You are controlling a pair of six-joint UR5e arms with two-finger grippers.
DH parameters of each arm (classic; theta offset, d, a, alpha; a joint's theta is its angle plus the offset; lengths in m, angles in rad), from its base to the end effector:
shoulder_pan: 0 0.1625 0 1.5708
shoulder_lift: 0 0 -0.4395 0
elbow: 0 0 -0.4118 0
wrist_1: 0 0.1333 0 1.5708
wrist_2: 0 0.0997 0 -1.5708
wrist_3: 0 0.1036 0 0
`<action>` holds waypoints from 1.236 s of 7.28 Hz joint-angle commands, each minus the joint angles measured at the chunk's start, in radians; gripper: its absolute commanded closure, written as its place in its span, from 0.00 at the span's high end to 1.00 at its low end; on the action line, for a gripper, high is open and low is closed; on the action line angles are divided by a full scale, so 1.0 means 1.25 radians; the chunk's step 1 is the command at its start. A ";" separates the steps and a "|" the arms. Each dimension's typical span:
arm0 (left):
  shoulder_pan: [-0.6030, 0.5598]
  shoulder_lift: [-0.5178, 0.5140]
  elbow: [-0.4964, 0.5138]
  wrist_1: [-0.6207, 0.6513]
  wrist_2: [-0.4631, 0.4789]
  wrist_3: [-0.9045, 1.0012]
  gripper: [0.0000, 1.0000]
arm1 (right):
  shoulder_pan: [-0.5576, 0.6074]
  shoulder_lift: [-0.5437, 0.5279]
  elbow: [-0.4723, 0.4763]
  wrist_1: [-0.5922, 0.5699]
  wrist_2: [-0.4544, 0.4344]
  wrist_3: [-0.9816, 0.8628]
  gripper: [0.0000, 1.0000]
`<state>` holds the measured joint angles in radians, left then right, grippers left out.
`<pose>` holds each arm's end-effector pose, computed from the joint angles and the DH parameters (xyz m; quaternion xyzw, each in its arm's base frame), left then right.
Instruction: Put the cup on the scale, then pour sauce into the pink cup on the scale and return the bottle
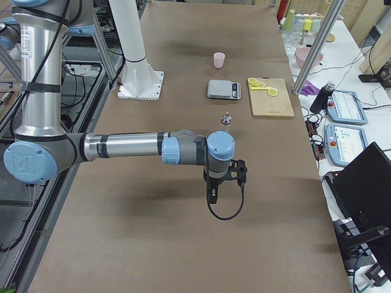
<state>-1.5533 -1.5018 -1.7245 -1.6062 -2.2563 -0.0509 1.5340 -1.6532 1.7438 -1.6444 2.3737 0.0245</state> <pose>-0.0592 -0.4897 0.6338 0.0450 0.3372 0.0045 0.9403 0.0413 -0.4767 0.6335 -0.0042 -0.3908 -0.0090 0.9204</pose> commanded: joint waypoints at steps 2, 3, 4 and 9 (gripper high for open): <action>0.001 -0.011 0.004 0.000 0.000 -0.007 0.98 | 0.000 0.002 0.000 0.000 0.001 0.000 1.00; 0.001 -0.010 0.008 0.000 0.001 -0.002 0.98 | 0.000 0.002 0.000 0.000 0.001 0.000 1.00; 0.001 -0.011 0.010 -0.004 0.001 -0.001 0.98 | 0.000 0.002 0.000 0.000 0.001 0.000 1.00; 0.035 -0.033 0.000 0.003 -0.001 -0.007 0.98 | 0.000 0.006 0.015 0.007 0.024 0.000 1.00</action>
<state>-1.5315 -1.5328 -1.7181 -1.6052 -2.2568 -0.0567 1.5340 -1.6493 1.7581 -1.6410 2.3880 0.0245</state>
